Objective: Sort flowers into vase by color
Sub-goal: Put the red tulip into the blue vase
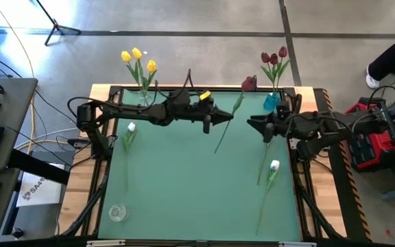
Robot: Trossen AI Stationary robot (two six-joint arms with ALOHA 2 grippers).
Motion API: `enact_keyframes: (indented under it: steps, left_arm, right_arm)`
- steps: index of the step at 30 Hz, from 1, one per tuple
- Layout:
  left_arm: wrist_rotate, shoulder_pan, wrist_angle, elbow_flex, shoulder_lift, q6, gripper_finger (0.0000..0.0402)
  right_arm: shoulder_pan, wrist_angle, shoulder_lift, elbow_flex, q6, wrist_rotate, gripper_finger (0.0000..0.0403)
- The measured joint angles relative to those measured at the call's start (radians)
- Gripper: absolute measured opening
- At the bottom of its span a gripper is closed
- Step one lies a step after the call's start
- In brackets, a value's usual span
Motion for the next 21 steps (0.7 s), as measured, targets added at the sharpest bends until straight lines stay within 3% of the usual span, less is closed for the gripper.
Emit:
enact_keyframes:
  steps: [5,21]
  left_arm:
    - [0.016,0.0,0.019,0.001,0.0,-0.015,0.0]
    - [0.027,-0.001,0.021,0.001,0.0,-0.014,0.0]
  right_arm:
    - [-0.031,0.125,0.045,0.0,-0.094,-0.047,0.0168]
    - [-0.13,0.255,0.168,0.0,-0.163,-0.054,0.0167]
